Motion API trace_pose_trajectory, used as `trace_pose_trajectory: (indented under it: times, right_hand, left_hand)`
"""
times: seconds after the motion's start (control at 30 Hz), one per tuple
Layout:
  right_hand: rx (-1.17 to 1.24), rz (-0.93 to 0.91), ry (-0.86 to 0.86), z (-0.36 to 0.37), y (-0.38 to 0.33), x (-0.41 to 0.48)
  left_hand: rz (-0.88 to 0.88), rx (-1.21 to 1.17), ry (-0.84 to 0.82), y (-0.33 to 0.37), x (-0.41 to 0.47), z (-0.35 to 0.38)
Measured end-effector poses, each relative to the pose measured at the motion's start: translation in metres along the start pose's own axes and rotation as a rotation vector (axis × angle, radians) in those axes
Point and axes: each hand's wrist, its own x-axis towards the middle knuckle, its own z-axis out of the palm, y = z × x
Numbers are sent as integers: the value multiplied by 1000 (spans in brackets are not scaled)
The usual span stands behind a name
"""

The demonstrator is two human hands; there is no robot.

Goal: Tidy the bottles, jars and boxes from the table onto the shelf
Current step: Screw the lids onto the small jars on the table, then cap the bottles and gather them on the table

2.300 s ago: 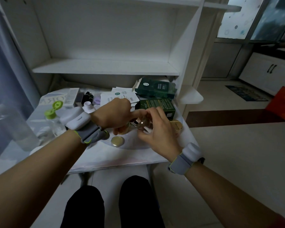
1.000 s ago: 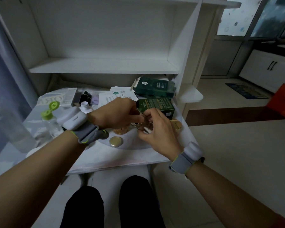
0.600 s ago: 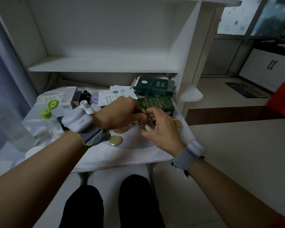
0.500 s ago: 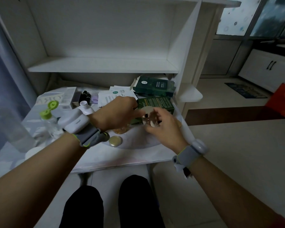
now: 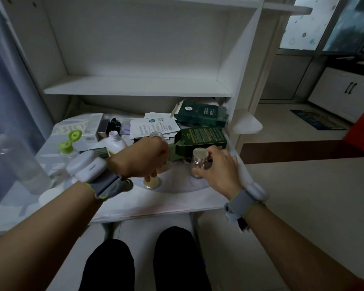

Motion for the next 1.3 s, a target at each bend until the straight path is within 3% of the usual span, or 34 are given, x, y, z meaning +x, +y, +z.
trace_pose_trajectory:
  times: [0.27, 0.5, 0.7, 0.93, 1.07, 1.17, 1.3]
  right_hand:
    - [-45, 6, -9, -9, -11, -7]
    - [83, -237, 247, -12, -45, -9]
    - [238, -268, 68, 1, -71, -9]
    - [416, -188, -94, 19, -83, -5]
    - [476, -147, -122, 31, -84, 0]
    - [553, -70, -166, 39, -83, 5]
    - [674, 8, -233, 45, -85, 10]
  left_hand:
    - [-79, 103, -50, -5, -5, 7]
    - [-106, 244, -132, -14, -10, 25]
    - [-78, 265, -190, -32, 2, 43]
    - [-48, 363, -108, -46, 7, 47]
    - [-17, 282, -127, -39, -5, 26]
    - [-19, 85, -118, -27, -18, -2]
    - [31, 5, 27, -21, -27, -31]
